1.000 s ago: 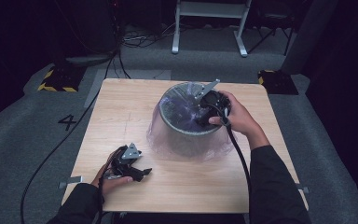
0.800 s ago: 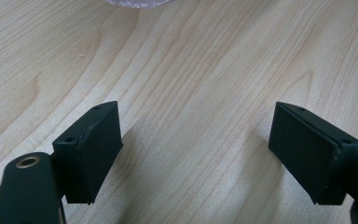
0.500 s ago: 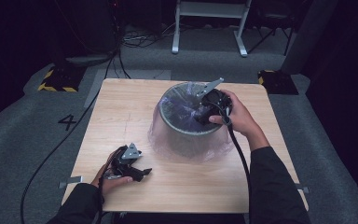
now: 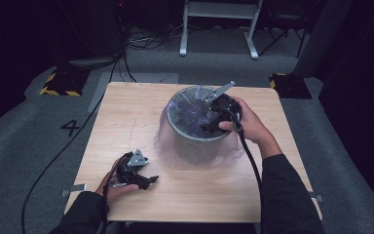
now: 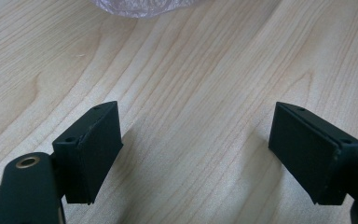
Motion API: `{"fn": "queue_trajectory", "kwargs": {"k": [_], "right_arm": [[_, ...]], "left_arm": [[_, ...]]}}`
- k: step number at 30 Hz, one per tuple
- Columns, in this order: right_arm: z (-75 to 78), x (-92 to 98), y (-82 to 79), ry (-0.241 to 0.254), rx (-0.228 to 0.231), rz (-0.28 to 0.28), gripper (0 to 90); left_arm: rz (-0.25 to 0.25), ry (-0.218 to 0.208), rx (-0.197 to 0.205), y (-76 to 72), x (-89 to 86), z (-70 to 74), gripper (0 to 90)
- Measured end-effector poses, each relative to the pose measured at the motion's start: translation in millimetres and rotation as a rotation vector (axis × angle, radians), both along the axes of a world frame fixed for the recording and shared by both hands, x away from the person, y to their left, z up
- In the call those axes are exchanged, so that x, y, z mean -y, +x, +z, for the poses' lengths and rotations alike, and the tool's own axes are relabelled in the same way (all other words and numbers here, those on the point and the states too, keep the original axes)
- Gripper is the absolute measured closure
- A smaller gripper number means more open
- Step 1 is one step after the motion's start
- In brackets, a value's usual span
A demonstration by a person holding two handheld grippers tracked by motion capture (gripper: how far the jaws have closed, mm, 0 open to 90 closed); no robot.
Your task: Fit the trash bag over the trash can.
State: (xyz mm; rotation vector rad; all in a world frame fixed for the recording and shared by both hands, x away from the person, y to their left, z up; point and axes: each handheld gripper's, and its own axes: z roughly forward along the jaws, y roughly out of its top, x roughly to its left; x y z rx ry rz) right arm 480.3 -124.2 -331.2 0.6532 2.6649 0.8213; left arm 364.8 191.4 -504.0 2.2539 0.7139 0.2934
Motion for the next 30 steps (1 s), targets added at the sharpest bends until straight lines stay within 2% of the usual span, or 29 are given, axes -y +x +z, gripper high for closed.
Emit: {"fn": "queue_trajectory", "kwargs": {"k": [3,10,14,22,26,30], "right_arm": [[-0.7,-1.6,-0.4,-0.019,-0.002,0.005,18.5],[-1.0,-4.3,1.3,-0.079,-0.022,-0.024,19.1],[0.1,-4.6,1.4,-0.089,-0.026,-0.033,18.8],[3.6,2.8,1.6,-0.019,0.003,-0.057,19.0],[6.4,8.6,-0.5,0.056,0.024,-0.068,22.6],[10.0,13.4,-2.2,0.108,0.047,-0.084,22.2]], "left_arm": [[0.0,0.001,0.0,0.0,0.0,0.0,16.6],[0.0,0.001,0.0,0.0,0.0,0.0,16.6],[0.001,0.001,0.0,0.1,0.0,0.0,16.5],[0.001,0.0,0.0,0.0,0.0,0.0,16.5],[0.001,0.0,0.0,0.1,0.0,0.0,16.5],[0.001,0.001,0.0,0.1,0.0,0.0,16.5]]}}
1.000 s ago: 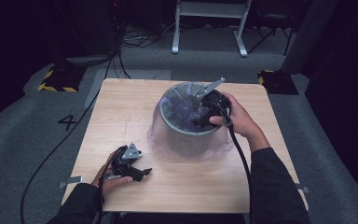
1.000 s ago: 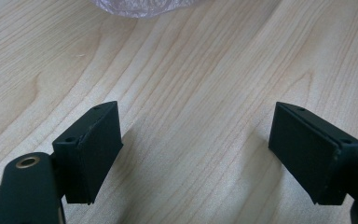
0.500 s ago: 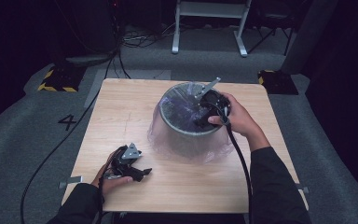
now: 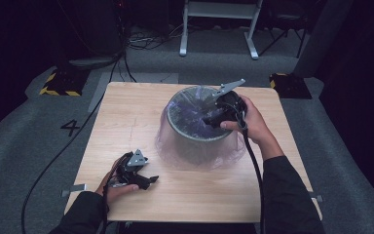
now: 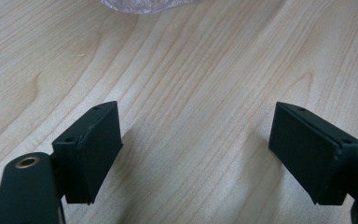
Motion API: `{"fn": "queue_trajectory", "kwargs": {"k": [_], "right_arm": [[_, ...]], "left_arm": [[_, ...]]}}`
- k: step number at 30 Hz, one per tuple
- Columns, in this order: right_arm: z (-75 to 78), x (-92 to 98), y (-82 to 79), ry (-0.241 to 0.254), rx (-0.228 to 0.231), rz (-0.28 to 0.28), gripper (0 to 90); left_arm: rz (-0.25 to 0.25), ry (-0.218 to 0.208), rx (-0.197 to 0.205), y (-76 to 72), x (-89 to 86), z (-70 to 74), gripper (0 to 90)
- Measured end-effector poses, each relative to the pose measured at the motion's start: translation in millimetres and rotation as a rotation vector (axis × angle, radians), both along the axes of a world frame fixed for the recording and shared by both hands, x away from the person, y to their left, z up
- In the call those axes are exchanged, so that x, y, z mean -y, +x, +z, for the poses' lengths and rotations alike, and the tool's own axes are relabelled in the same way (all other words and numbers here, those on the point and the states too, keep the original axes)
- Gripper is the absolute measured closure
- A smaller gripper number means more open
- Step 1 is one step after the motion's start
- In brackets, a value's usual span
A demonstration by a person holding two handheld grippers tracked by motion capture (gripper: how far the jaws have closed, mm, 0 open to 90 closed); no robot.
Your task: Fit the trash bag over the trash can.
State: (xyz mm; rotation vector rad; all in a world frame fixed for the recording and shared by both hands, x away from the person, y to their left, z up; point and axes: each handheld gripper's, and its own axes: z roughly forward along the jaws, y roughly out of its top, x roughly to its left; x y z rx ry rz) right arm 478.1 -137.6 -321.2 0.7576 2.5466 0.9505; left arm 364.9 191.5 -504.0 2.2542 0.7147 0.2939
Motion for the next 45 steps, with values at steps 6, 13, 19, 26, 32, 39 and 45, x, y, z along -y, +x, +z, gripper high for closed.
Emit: {"fn": "queue_trajectory", "kwargs": {"k": [6,13,19,26,32,39,45], "right_arm": [[6.9,7.2,-5.9,0.058,0.029,0.007,21.4],[12.7,18.4,-13.0,0.097,0.05,0.008,19.8],[15.0,29.6,-18.3,0.118,0.078,-0.002,18.1],[15.5,43.8,-25.1,0.12,0.099,-0.017,18.1],[17.4,53.8,-32.5,0.133,0.117,-0.021,18.1],[19.1,60.1,-40.7,0.121,0.136,-0.013,18.2],[18.8,62.1,-47.1,0.101,0.157,-0.021,18.2]], "left_arm": [[0.0,0.0,0.0,0.0,0.0,0.0,16.5],[0.0,0.0,0.0,0.0,0.0,0.0,16.5],[0.0,0.0,0.0,0.0,0.0,0.0,16.5],[0.0,0.0,0.0,0.0,0.0,0.0,16.5],[0.0,0.0,0.0,0.0,0.0,0.0,16.5],[0.0,0.0,0.0,0.0,0.0,0.0,16.5],[0.0,0.0,0.0,0.0,0.0,0.0,16.5]]}}
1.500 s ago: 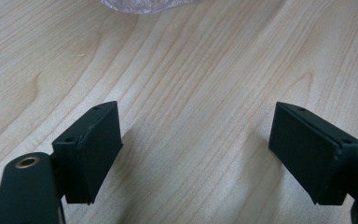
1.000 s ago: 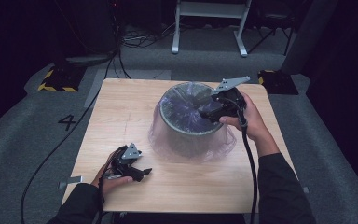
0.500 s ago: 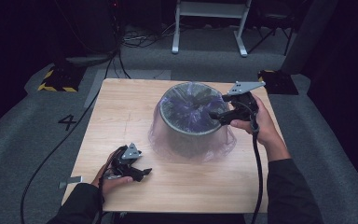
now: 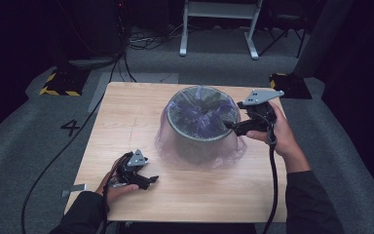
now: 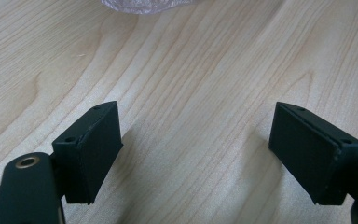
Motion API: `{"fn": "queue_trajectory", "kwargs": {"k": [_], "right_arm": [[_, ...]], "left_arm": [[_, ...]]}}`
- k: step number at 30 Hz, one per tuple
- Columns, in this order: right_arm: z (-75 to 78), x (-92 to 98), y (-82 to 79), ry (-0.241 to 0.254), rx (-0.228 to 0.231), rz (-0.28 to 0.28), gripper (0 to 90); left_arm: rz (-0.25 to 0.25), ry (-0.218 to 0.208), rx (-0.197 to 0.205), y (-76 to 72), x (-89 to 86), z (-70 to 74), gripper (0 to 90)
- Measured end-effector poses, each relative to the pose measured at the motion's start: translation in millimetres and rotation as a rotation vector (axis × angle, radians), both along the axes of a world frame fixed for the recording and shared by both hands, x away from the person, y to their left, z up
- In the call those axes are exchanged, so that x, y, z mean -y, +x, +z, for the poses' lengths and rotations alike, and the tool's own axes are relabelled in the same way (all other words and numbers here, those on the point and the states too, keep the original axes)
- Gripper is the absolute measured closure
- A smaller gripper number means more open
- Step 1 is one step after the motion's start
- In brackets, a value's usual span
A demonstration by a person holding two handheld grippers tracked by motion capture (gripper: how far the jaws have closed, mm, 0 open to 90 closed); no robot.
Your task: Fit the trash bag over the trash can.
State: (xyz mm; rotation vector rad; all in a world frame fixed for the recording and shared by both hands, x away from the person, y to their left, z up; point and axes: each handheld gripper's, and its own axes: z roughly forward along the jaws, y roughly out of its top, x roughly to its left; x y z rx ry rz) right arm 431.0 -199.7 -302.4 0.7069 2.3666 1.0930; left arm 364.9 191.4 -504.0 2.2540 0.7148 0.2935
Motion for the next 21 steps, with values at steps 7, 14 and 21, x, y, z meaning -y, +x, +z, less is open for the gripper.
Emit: {"fn": "queue_trajectory", "kwargs": {"k": [7,14,21], "right_arm": [[-2.0,3.9,-8.0,-0.008,0.012,0.0,18.2],[-4.7,8.4,-12.5,-0.012,0.016,0.0,18.5],[-4.9,11.1,-19.9,-0.018,0.026,0.008,18.3]], "left_arm": [[0.0,0.0,0.0,0.0,0.0,0.0,16.5],[0.0,0.0,0.0,0.0,0.0,0.0,16.5],[0.0,0.0,0.0,0.0,0.0,0.0,16.5]]}}
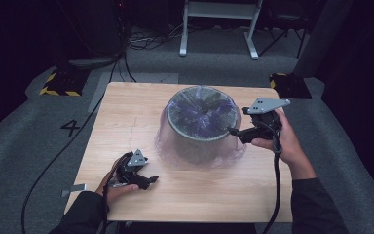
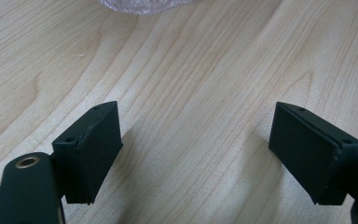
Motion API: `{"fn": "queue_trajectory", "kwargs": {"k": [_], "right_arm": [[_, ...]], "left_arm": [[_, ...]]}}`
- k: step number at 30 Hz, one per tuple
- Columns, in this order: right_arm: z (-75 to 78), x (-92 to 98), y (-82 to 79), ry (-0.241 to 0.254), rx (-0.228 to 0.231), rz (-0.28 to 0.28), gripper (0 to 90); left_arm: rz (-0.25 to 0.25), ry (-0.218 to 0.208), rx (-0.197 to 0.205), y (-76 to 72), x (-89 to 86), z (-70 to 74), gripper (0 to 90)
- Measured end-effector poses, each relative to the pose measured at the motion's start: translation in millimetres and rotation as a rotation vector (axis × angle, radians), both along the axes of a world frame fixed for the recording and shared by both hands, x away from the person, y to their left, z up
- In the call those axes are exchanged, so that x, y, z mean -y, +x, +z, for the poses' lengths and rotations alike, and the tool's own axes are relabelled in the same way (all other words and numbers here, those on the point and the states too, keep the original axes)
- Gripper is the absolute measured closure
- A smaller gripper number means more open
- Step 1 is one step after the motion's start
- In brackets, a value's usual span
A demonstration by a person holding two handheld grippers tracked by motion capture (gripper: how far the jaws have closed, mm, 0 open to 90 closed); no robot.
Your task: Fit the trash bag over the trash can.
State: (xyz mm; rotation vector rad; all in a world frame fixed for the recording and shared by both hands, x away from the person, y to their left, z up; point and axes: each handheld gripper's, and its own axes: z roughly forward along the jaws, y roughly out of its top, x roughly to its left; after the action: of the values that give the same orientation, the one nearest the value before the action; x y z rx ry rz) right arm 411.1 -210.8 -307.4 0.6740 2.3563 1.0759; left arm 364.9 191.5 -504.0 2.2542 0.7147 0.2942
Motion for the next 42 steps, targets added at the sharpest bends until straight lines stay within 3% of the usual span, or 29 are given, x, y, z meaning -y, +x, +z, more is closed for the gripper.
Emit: {"fn": "queue_trajectory", "kwargs": {"k": [23,42], "right_arm": [[-26.0,2.5,-15.7,-0.062,0.012,0.004,18.7],[-54.5,4.3,-16.1,-0.141,-0.035,-0.007,18.0]], "left_arm": [[0.0,0.0,0.0,0.0,0.0,0.0,16.5],[0.0,0.0,0.0,0.0,0.0,0.0,16.5]]}}
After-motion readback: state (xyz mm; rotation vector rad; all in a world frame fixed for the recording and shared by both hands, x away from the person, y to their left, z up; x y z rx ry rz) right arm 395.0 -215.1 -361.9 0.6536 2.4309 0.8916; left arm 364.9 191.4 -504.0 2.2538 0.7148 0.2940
